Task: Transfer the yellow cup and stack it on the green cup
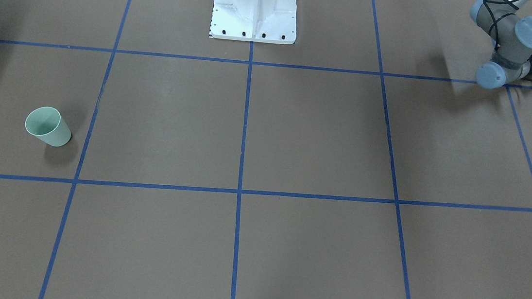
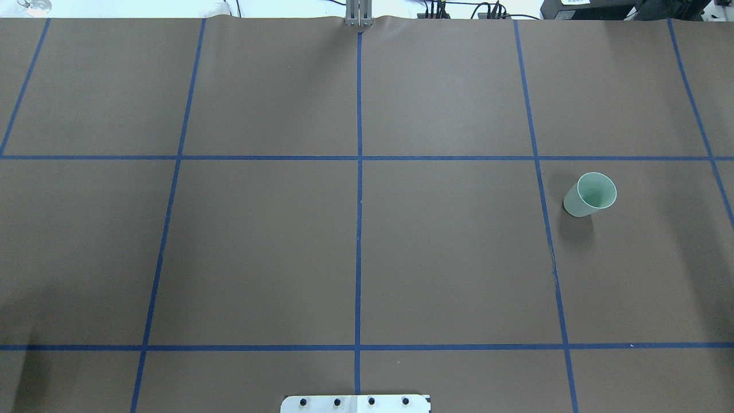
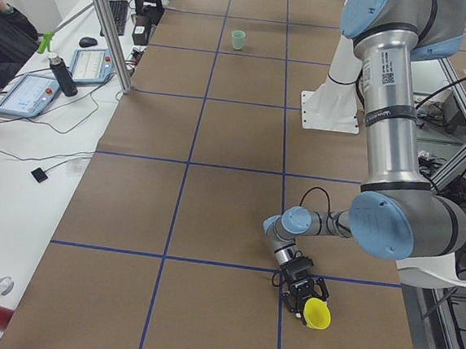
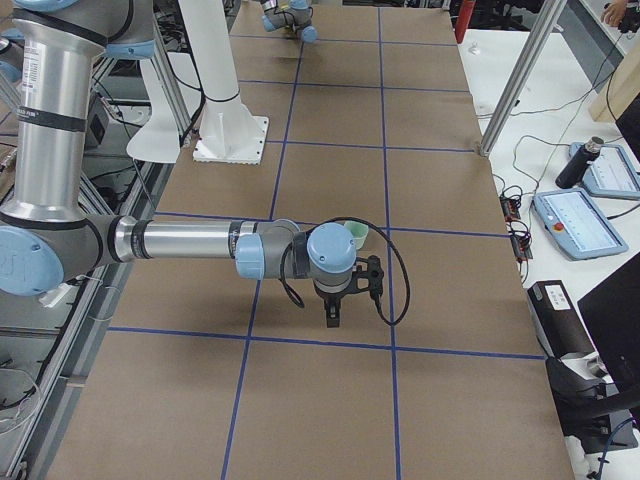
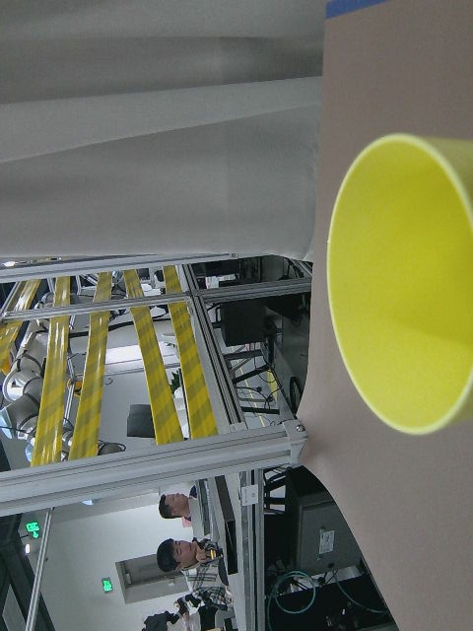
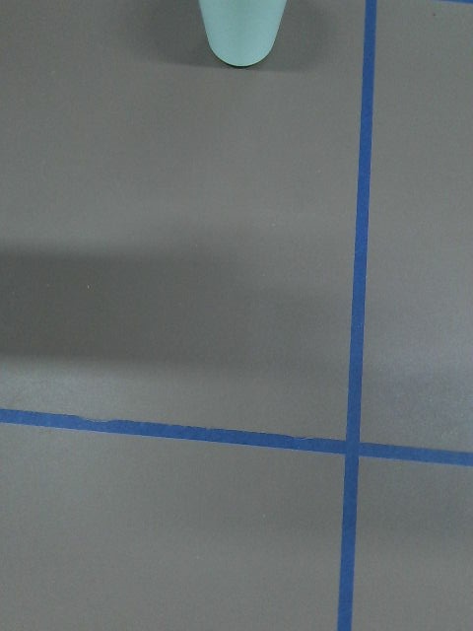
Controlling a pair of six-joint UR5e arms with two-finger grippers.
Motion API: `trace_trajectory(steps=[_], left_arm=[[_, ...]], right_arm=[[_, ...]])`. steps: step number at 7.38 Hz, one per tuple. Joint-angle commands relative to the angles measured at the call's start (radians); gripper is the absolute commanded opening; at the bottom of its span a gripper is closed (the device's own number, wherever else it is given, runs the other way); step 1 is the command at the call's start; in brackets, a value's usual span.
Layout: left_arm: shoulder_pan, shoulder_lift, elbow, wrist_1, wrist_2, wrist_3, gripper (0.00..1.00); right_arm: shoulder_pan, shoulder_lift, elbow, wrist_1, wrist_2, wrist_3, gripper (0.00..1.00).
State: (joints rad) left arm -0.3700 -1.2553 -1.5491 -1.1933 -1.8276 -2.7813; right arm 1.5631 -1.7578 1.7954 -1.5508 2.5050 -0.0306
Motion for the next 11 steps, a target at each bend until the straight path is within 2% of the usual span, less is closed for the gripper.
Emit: trace_trajectory(steps=[1,3,4,5,6,7,8,9,11], left_arm=[[-0.004,0.045,-0.020,0.008,0.001,0.056,0.00],[-0.013,0.182,-0.195,0.041,0.008,0.168,0.00],[-0.035,0.206,-0.251,0.079,0.016,0.246,0.00],[-0.099,0.206,-0.255,0.086,0.060,0.326,0.00],[-0.190,0.185,-0.268,0.086,0.186,0.423,0.00],[-0.328,0.110,-0.288,0.084,0.334,0.559,0.00],[-0.500,-0.017,-0.287,0.087,0.463,0.716,0.00],[-0.594,-0.133,-0.282,0.095,0.549,0.862,0.00],[-0.636,-0.258,-0.282,0.093,0.554,1.001,0.00]], right_arm=[[0.000,-0.002,-0.001,0.000,0.000,0.001,1.00],[0.000,-0.012,-0.001,0.000,0.000,0.001,1.00],[0.000,-0.017,-0.001,0.000,0.000,0.001,1.00],[0.000,-0.017,-0.001,0.000,0.009,0.001,1.00],[0.000,-0.017,0.001,0.000,0.032,0.003,1.00],[0.000,-0.015,0.001,0.000,0.032,0.003,1.00],[0.000,-0.017,0.004,0.000,0.034,0.003,1.00],[0.000,-0.017,0.008,0.000,0.035,0.003,1.00],[0.000,-0.009,0.009,0.000,0.035,0.004,1.00]])
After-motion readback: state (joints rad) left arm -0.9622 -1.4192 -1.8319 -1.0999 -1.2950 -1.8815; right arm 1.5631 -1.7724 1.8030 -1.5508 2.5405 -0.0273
